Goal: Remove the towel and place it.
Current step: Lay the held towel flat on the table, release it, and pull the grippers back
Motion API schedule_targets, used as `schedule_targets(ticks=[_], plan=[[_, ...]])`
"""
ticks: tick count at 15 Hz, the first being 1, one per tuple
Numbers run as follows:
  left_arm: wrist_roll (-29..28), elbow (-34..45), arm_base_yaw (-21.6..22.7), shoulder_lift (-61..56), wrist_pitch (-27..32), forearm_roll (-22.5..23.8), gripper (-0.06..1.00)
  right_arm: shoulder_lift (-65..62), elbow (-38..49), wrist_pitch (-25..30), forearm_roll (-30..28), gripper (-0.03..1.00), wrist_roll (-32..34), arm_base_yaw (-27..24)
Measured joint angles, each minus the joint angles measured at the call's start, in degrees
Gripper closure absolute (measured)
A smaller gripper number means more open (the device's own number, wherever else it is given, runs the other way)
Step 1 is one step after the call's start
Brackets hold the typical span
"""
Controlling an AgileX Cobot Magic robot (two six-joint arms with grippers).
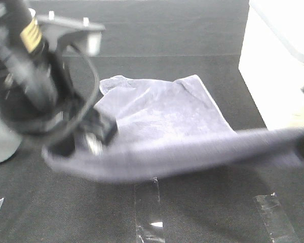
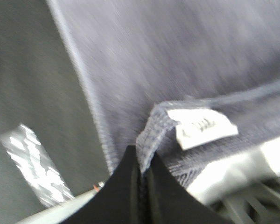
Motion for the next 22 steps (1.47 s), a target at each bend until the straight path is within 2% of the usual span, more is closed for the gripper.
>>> schedule_targets(ticks=[4, 5, 6, 9, 12, 13, 14, 16, 17, 18, 19, 22], plan=[[-8.5, 5.4, -11.6, -1.5, 0.1, -2.8, 0.94, -11.8, 7.4, 0.1, 0.0, 0.97, 4.1, 0.0], [-10.4, 6.6, -13.3, -1.5, 0.1, -3.2, 0.94, -13.1, 8.7, 0.1, 0.0, 0.97, 4.8, 0.0], [-12.0, 7.6, -14.2, -1.5, 0.1, -3.4, 0.94, -14.0, 10.1, 0.1, 0.1, 0.97, 5.0, 0.0], [-13.9, 11.4, -14.5, -1.5, 0.0, -8.3, 0.94, -14.8, 13.6, 0.2, 0.6, 0.97, 5.2, 0.0], [-16.3, 13.2, -14.5, -1.5, -0.6, -9.1, 0.94, -14.9, 14.7, 0.3, 1.0, 0.96, 5.2, 0.0], [-17.0, 13.2, -14.5, -1.5, -0.6, -9.1, 0.93, -14.9, 14.7, 0.3, 1.1, 0.93, 5.2, 0.0], [-17.4, 13.2, -14.5, -1.5, -0.6, -9.1, 0.83, -14.9, 14.7, 0.3, 1.1, 0.79, 5.2, 0.0], [-17.7, 13.2, -14.5, -1.5, -0.6, -9.1, 0.55, -14.9, 14.7, 0.3, 1.1, 0.46, 5.2, 0.0], [-17.7, 13.2, -14.5, -1.5, -0.6, -8.8, 0.44, -14.9, 14.7, 0.3, 1.1, 0.32, 5.2, 0.0], [-17.7, 13.2, -14.5, -1.5, -0.6, -8.7, 0.33, -14.9, 14.7, 0.3, 1.1, 0.23, 5.2, 0.0], [-17.4, 13.2, -14.5, -1.5, -0.6, -8.7, 0.28, -14.9, 14.7, 0.3, 1.1, 0.20, 5.2, 0.0], [-16.8, 13.2, -14.5, -1.5, -0.5, -7.9, 0.24, -14.9, 14.7, 0.3, 1.0, 0.18, 4.8, 0.0]])
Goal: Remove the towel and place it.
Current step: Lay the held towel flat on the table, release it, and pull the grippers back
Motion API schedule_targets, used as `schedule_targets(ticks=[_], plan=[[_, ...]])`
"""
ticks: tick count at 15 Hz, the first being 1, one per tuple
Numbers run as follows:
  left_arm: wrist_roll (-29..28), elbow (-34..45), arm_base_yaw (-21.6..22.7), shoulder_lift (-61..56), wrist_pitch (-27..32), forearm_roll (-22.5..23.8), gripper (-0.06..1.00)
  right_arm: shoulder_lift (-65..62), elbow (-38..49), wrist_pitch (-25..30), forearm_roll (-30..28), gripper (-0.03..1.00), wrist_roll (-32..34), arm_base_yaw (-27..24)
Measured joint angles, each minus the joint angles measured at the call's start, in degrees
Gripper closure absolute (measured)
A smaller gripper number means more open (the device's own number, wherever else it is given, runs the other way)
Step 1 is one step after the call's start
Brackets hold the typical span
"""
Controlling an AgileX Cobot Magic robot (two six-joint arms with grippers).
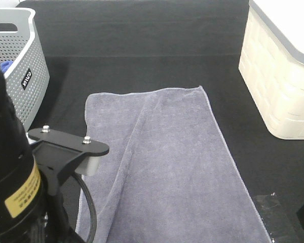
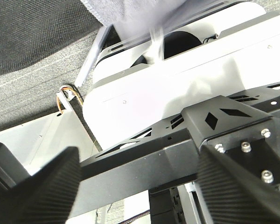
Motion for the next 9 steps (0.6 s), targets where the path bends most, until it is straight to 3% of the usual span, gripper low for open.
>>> schedule_targets(ticks=[4, 7, 9], plan=[[0.1, -2.7, 1.9, 0.0, 0.1, 10.0, 0.24, 2.2, -1.4, 0.1, -1.4, 0.19, -3.1, 0.0], [2.6, -4.2, 11.7, 0.0, -2.9, 14.6, 0.24, 9.6, -7.9, -3.6, -1.6, 0.26, -6.0, 0.0], [6.0, -4.2, 20.2, 0.0, -11.1, 14.9, 0.27, 16.5, -14.2, -5.3, -1.7, 0.32, -7.3, 0.0]])
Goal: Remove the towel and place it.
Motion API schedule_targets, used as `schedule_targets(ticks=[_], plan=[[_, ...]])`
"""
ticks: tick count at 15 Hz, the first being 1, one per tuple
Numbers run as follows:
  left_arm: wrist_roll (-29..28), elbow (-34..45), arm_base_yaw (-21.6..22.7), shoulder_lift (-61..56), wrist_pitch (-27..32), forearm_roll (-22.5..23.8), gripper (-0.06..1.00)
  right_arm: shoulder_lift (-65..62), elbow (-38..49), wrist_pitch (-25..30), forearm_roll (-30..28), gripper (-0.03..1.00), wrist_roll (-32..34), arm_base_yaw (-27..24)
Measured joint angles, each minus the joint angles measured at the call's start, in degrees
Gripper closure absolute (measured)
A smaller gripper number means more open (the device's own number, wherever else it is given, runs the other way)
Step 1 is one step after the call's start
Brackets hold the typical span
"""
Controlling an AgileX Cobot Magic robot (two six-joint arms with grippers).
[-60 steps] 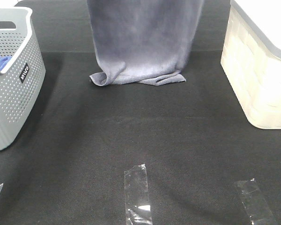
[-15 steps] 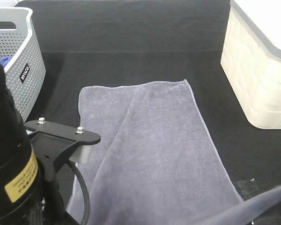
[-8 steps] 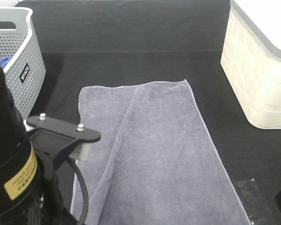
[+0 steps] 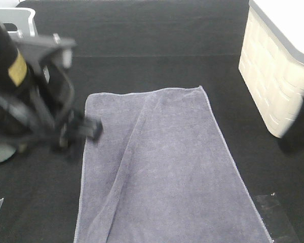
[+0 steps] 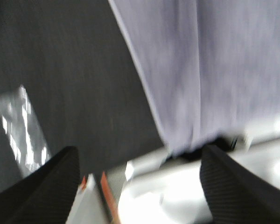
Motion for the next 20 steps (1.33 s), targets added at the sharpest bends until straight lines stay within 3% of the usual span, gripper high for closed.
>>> schedule_targets(ticks=[4, 5, 9, 13, 16, 20], plan=[[4.9, -0.7, 12.9, 0.7, -15.3, 0.3, 0.29, 13.8, -14.6, -3.4, -0.1, 0.42, -0.5, 0.0], [6.9, -2.9, 16.6, 3.2, -16.0, -0.1, 0.29, 19.3, -20.2, -3.7, -0.1, 0.44, -0.5, 0.0], [13.5, -15.1, 21.0, 15.7, -15.8, -5.4, 0.30, 33.0, -36.2, -4.1, -0.7, 0.47, -0.5, 1.7], [15.0, -32.1, 21.5, 30.1, -7.6, -6.1, 0.30, 46.0, -48.9, -4.9, -5.8, 0.47, 1.7, 6.0], [15.3, -45.8, 21.5, 40.5, 0.3, -5.7, 0.30, 54.8, -56.5, -6.1, -8.2, 0.48, 3.2, 6.0], [15.4, -59.8, 21.5, 52.1, 6.5, -4.9, 0.30, 65.6, -64.9, -8.7, -10.2, 0.50, 3.6, 6.0]])
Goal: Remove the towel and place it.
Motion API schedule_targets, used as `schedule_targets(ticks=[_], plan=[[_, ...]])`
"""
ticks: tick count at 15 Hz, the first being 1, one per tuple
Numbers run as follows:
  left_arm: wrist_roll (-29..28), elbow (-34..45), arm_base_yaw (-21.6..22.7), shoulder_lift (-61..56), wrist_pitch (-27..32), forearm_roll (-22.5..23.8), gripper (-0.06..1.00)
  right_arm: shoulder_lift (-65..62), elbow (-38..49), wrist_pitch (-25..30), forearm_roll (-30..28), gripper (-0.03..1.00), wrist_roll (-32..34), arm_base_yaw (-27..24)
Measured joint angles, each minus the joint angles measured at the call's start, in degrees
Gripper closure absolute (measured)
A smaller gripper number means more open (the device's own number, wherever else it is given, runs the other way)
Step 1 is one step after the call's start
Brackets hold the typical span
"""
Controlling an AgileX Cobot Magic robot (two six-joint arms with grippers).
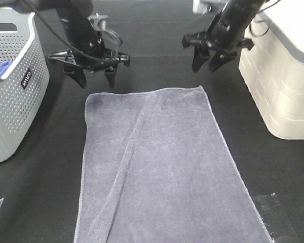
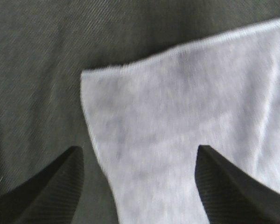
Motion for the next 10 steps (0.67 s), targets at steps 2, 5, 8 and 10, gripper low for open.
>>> schedule_targets(ticks=[2, 5, 8, 10], plan=[[0.7, -1.6, 0.0, 1.8, 2.5, 0.3, 0.30, 3.7, -1.1, -1.8, -1.4, 0.53, 0.1, 0.0], [0.9, -2.0, 0.4, 1.9, 2.9, 1.3, 0.30, 6.6, -1.4, -3.7, -3.8, 0.53, 0.6, 0.0], [1.1, -2.1, 1.5, 1.9, 3.2, 1.4, 0.30, 9.0, -1.4, -5.7, -5.3, 0.53, 0.9, 0.0], [1.3, -2.1, 1.8, 1.9, 3.2, 1.3, 0.30, 10.0, -1.4, -7.6, -5.3, 0.54, 0.9, 0.0]])
